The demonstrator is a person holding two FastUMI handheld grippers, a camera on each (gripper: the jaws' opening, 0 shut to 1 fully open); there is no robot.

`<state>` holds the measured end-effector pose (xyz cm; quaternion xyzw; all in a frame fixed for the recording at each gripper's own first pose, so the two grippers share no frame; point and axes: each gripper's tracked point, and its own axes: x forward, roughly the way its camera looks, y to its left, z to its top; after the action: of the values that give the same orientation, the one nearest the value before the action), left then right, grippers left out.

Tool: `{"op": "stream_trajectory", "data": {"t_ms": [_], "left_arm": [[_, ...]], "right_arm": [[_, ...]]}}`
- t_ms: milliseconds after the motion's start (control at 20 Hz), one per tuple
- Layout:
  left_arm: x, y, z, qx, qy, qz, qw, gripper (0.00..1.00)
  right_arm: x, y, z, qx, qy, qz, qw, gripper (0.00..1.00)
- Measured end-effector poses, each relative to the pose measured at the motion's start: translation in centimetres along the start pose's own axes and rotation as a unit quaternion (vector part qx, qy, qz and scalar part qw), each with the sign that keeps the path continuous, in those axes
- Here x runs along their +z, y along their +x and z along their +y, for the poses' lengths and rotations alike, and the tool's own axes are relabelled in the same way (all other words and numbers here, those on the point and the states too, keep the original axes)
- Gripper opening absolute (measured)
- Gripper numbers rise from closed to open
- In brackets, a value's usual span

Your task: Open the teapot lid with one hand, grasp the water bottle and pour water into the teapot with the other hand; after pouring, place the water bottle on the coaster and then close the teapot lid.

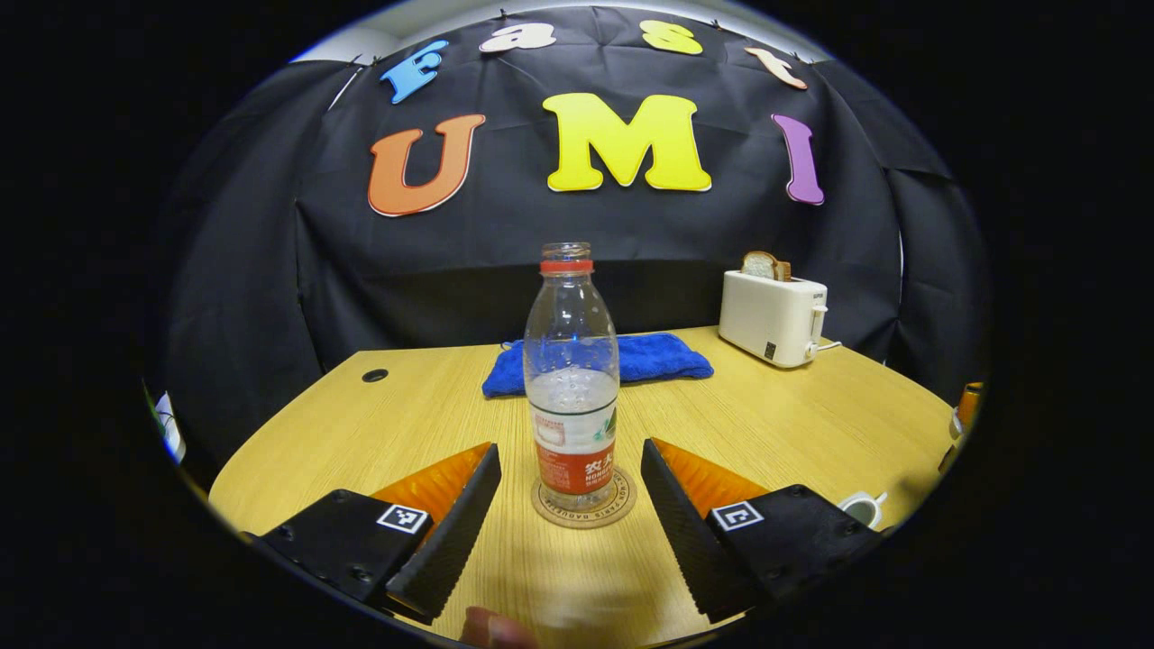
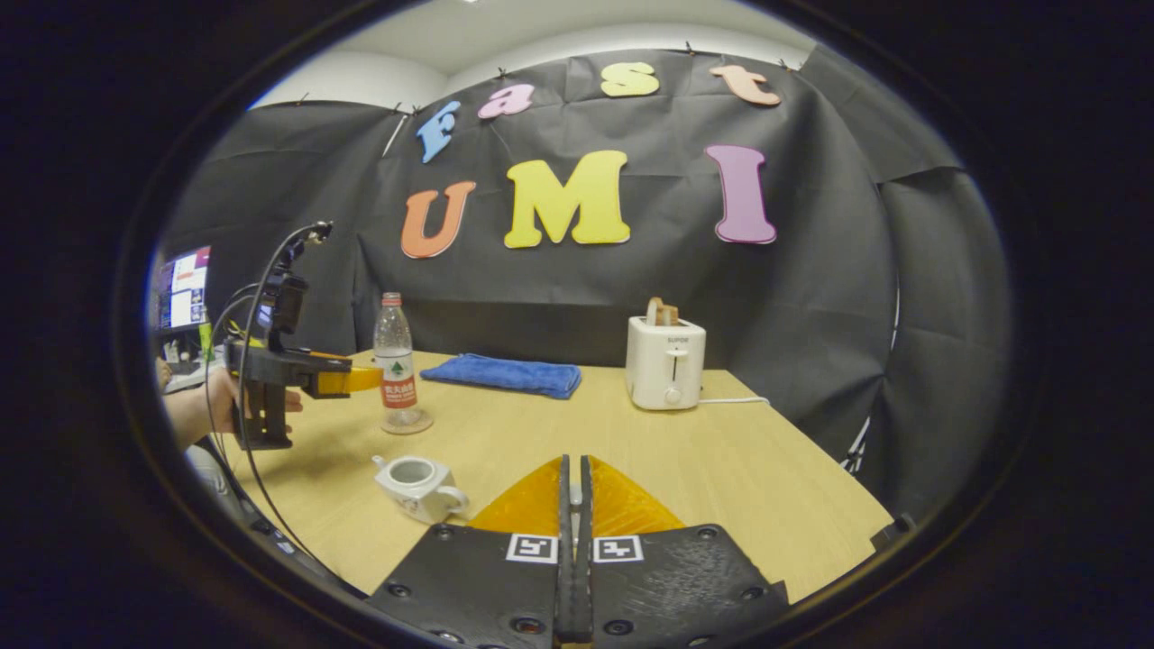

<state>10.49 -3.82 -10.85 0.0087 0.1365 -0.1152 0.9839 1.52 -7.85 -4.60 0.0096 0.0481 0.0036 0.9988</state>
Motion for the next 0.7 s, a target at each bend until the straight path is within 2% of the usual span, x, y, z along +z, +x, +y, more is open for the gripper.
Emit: {"op": "stream_trajectory", "data": {"t_ms": [250,350,700], "left_arm": [[2.8,-6.1,2.9,0.042,0.006,-0.045,0.998,0.98],[4.5,-8.4,3.1,0.044,0.0,-0.07,0.997,0.98],[8.2,-12.5,5.9,0.087,-0.001,-0.132,0.987,0.97]], "right_arm": [[0.1,1.3,3.2,0.043,0.007,0.0,0.999,0.0],[-0.2,2.0,4.9,0.06,0.006,0.005,0.998,0.0],[0.8,4.6,9.9,0.119,0.0,-0.002,0.993,0.0]]}}
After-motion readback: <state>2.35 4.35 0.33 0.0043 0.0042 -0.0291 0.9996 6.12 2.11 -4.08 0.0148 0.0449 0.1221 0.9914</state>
